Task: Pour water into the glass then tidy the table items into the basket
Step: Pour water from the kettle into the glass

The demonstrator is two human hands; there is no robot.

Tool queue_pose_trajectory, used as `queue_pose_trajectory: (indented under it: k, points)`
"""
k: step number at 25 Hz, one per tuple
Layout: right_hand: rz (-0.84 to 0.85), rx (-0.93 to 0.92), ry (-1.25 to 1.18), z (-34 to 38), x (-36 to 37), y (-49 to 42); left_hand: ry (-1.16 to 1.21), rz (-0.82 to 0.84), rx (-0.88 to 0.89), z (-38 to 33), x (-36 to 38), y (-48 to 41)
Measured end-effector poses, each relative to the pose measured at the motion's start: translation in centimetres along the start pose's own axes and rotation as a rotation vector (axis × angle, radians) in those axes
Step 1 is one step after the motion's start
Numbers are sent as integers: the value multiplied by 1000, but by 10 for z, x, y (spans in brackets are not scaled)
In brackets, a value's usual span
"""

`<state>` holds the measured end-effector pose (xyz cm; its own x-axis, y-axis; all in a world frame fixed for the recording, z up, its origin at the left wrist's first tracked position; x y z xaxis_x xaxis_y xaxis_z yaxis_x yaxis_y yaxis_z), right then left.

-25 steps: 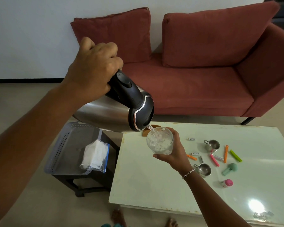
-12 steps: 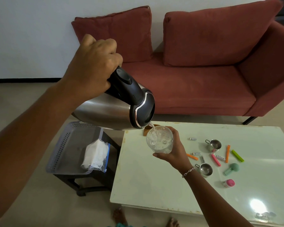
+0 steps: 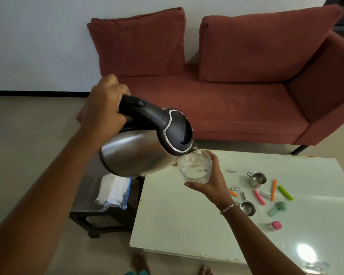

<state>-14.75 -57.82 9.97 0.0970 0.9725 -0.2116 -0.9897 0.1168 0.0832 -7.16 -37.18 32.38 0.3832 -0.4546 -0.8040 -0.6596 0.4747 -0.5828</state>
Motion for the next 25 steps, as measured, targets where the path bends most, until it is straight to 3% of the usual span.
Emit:
queue_pose_trajectory:
  k: [9, 25]
  points:
    - [5, 0, 8, 11, 14, -9, 20, -239, -392, 62, -3, 68]
    - [115, -13, 1, 33, 112, -52, -249, -389, -1047, 221, -12, 223]
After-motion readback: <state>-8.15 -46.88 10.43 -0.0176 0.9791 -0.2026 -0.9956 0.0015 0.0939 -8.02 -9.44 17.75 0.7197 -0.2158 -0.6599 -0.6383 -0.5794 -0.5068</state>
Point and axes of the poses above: each hand's wrist, its own y-axis away from the middle knuckle, its own x-axis out of the palm, z = x × y, the point moved 7 cm from there along -y, towards the middle knuckle, and after that the axes turned 10 degrees about x, right-handed, at the moved point
